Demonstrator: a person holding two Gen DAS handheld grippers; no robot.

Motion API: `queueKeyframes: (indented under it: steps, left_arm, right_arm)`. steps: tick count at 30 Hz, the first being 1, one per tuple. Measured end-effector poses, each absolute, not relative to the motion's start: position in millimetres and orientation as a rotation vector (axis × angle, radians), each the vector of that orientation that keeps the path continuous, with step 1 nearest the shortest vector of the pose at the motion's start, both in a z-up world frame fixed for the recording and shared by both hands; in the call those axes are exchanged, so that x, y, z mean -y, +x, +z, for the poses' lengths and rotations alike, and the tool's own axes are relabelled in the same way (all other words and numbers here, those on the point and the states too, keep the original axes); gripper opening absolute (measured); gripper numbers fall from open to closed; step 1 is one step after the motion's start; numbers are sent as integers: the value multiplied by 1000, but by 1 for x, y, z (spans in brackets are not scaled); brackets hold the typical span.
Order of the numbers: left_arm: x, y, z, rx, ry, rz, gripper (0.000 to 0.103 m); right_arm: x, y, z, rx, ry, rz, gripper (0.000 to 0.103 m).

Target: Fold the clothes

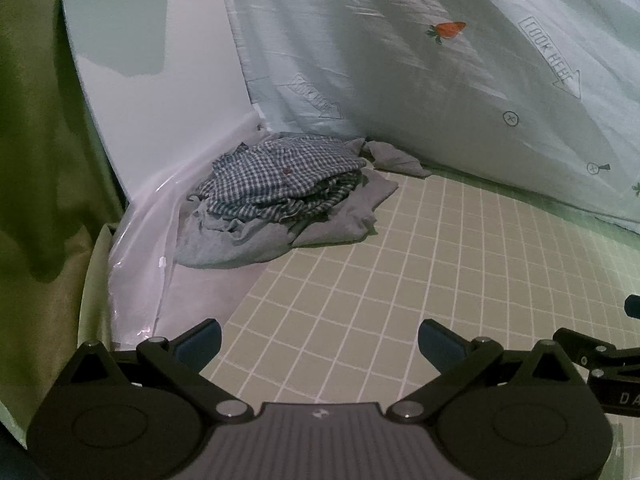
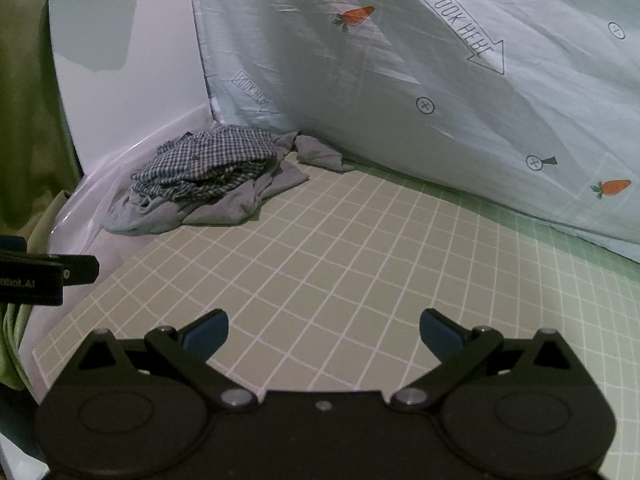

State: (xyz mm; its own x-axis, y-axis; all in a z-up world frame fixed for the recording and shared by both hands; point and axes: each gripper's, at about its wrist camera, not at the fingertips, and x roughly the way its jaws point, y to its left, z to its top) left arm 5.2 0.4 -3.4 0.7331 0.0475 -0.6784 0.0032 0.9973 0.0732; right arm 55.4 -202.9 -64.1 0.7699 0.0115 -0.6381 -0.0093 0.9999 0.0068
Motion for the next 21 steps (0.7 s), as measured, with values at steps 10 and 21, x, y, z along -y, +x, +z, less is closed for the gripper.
queueKeyframes:
  steps: [10,21]
  left_arm:
    - [6,18,-6,-758,53,16,103]
    - [0,66,-13,-777,-4,54,103]
  right_arm:
    - [210,65,-67,-706,14,0,103]
    - [224,111,-74,-720,41,-17,103]
